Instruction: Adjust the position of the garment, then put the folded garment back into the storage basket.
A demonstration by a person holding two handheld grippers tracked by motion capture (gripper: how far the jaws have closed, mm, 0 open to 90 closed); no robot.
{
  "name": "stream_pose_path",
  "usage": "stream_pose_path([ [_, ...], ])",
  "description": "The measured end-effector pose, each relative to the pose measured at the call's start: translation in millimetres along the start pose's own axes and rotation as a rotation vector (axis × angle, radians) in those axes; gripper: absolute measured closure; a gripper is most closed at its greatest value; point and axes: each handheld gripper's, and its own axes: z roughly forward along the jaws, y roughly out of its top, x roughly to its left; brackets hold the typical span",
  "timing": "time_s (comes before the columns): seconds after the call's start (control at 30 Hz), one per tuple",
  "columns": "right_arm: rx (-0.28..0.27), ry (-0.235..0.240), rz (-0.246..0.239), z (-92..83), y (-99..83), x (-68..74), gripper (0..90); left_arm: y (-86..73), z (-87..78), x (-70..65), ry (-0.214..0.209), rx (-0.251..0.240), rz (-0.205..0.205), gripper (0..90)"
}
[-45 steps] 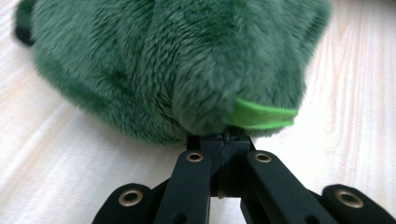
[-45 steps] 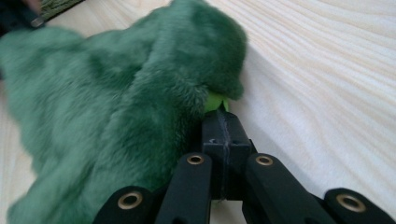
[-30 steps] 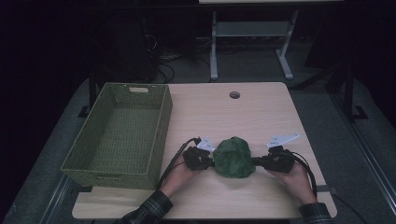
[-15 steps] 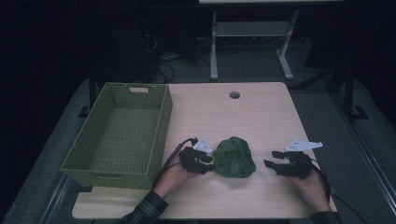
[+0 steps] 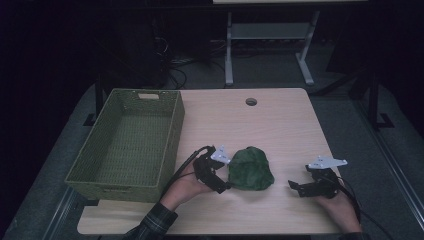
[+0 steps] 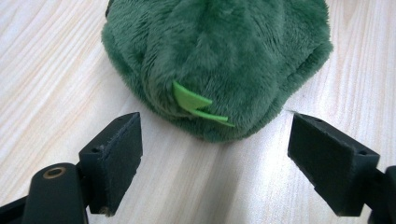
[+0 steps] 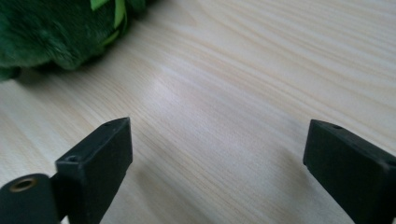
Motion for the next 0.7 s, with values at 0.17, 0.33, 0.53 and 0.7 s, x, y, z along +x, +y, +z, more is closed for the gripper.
stream_pose_path([
  [0.17, 0.017, -0.003, -0.013, 5.1, -0.5, 3.6, 2.5, 10.6, -2.8, 1.1, 0.000, 0.021, 0.031, 14.3],
  [0.33, 0.012, 0.004, -0.004, 5.5, -1.5, 1.8, 2.1, 20.4, -3.2, 4.2, 0.003, 0.028, 0.044, 13.8],
  [0.53, 0.014, 0.005, 0.000, 5.5, -1.6, 2.2, 2.0, 30.0, 2.7, 8.1, -0.012, 0.039, 0.036, 13.5],
  [0.7, 0.014, 0.005, 0.001, 5.6, -1.6, 2.2, 2.1, 36.6, 12.0, 11.9, -0.024, 0.058, 0.039, 12.9],
])
